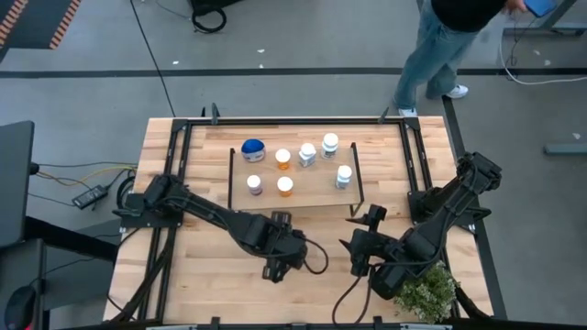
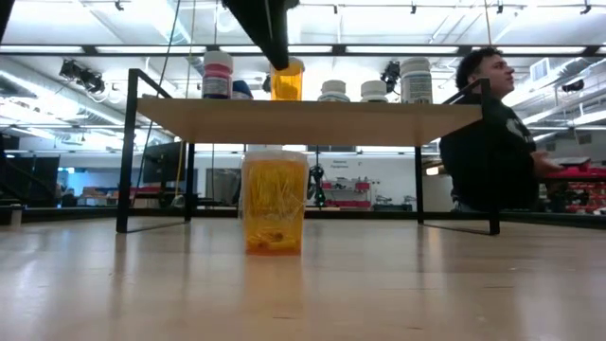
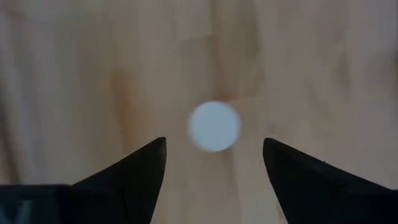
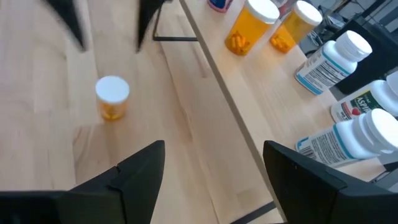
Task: Pick and place medicine bottles onto shelf by color
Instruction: Put the orange medicine bottle on the shelf
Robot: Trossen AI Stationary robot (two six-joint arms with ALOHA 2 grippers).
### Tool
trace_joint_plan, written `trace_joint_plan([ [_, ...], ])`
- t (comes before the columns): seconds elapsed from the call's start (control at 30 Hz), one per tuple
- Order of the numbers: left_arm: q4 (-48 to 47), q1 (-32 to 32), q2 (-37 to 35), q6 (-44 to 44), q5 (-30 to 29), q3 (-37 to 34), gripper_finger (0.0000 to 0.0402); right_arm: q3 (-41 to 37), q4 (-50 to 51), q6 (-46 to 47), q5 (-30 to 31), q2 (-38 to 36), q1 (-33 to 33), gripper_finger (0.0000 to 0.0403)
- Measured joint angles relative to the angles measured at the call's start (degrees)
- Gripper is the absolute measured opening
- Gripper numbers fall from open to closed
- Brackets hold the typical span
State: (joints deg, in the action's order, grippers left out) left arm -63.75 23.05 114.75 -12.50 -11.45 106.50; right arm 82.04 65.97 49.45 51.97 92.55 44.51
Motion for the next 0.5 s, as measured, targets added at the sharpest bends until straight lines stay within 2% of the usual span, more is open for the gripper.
trace_joint_plan([
  [0.23,-2.0,3.6,-3.8,-0.8,-10.8,0.0,0.0245,0.0,-1.3,-0.4,0.0,0.0,1.1,0.0280],
  [0.5,-1.7,7.4,-5.0,-1.0,-12.6,0.0,0.0216,-5.5,-15.2,-6.6,-1.7,0.0,1.0,0.0280],
])
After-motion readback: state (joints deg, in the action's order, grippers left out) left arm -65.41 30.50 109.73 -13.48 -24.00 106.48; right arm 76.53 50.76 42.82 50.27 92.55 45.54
